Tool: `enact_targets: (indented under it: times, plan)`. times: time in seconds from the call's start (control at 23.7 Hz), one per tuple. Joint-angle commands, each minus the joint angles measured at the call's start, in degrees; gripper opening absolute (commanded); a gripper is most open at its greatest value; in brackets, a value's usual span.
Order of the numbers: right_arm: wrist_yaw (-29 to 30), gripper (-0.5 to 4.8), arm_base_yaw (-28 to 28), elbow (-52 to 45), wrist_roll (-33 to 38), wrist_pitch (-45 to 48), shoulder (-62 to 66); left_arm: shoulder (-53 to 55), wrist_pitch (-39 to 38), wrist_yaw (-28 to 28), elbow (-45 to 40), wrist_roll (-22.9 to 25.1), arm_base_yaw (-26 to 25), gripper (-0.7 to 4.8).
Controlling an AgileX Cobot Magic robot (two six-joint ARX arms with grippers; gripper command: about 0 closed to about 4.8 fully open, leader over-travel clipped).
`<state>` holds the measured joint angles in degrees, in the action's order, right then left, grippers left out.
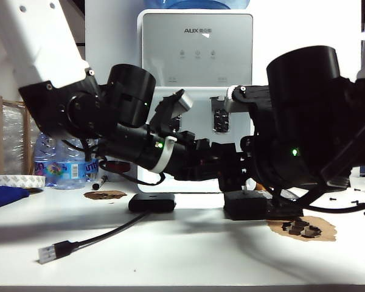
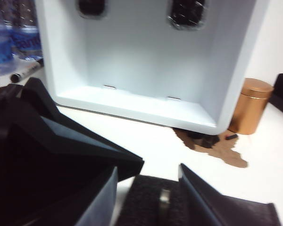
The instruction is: Take the USB flash drive out of the black sponge and insert it into the slot on top of the black USB adpator box.
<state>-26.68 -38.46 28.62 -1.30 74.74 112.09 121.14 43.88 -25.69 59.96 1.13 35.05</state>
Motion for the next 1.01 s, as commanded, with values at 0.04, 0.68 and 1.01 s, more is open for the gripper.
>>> enact_targets:
  times: [0.04,0.68,1.01]
  plan:
    - [0.70,2.15,-0.22,0.15,-2.38,1.18,-0.83,0.66,-0.61,-0.07,1.27,-0.26,0.94,-0.04]
    - [2.51,2.15,1.09,-3.23,-0.57,-6.21,-11.17,1.11,-2.23,12.83,1.31,-1.55,-0.26,-0.04]
    - [2.67,2.15,2.67,-2.95,2.21,-8.26,-9.25,1.33,-4.15,11.15,1.29,-1.55,-0.50,-0.04]
